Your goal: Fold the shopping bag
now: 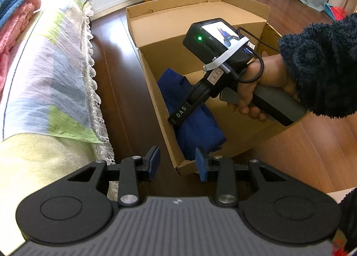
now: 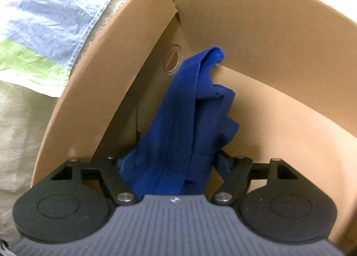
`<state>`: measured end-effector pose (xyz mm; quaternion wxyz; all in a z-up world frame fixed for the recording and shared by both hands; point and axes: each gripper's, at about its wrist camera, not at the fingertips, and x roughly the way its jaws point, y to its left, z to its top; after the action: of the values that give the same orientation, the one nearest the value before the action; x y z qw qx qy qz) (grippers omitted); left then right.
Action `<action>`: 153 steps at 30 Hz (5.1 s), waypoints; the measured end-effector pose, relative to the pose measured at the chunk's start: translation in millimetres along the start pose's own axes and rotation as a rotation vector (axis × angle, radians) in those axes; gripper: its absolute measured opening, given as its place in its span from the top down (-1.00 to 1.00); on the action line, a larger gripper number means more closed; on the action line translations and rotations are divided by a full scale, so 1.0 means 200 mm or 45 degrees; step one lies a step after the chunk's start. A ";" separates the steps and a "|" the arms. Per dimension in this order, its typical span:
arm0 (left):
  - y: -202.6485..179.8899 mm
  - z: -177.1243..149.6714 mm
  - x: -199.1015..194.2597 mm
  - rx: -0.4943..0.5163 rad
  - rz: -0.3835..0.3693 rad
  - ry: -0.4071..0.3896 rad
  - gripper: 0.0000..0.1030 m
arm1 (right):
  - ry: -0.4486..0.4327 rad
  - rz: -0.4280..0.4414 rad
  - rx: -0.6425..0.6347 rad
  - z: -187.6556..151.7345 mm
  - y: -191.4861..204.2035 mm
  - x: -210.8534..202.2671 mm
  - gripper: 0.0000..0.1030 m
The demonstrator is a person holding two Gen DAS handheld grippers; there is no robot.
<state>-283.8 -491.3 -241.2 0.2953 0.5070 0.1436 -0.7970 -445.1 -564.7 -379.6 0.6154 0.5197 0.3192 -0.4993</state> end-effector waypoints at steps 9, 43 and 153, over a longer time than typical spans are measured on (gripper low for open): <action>-0.02 -0.01 0.00 -0.001 -0.002 0.001 0.20 | 0.012 0.033 0.077 -0.06 0.00 -0.05 -0.58; -0.07 -0.02 0.02 -0.006 -0.009 -0.006 0.19 | 0.056 0.252 0.478 -0.16 -0.08 -0.03 0.48; -0.50 -0.19 -0.39 -0.857 0.472 -0.113 -0.97 | -0.304 -0.381 0.003 -0.73 0.04 -1.16 -0.97</action>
<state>-293.8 -367.2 -194.6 0.5900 0.3642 0.2902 -0.6596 -488.8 -359.3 -202.8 0.5671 0.4043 0.3169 -0.6438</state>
